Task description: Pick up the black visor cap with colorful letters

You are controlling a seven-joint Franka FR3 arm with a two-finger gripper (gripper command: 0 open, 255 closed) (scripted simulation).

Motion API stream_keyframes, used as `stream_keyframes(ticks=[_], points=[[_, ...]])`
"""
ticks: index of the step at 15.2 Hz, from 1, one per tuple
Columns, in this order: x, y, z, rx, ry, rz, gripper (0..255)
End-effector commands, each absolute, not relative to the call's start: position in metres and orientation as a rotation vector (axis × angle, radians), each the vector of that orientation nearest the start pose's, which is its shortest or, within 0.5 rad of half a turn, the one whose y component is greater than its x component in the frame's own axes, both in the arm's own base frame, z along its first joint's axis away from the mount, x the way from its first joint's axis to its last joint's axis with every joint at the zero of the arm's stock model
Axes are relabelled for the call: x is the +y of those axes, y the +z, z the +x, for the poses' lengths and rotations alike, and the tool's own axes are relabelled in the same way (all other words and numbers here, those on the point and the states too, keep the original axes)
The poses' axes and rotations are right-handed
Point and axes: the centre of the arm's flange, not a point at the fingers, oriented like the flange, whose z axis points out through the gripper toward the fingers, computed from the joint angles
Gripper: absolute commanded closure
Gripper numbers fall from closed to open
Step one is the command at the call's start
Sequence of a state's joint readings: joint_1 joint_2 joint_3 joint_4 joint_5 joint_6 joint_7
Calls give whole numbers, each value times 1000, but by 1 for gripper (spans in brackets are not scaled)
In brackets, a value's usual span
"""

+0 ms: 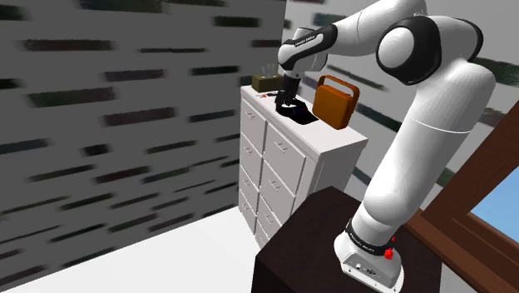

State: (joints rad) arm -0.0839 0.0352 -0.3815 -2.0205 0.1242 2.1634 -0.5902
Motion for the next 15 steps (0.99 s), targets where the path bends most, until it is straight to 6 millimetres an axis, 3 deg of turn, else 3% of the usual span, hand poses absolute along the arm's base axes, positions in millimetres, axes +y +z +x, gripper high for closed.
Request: stream_keyframes(ticks=[1,4,5,15], points=[[-250,435,514,-96,-223,-3107,0],[-250,432,514,-96,-223,-3107,0],[-251,432,514,-96,-223,-3107,255],[-250,437,514,-96,-223,-3107,255]])
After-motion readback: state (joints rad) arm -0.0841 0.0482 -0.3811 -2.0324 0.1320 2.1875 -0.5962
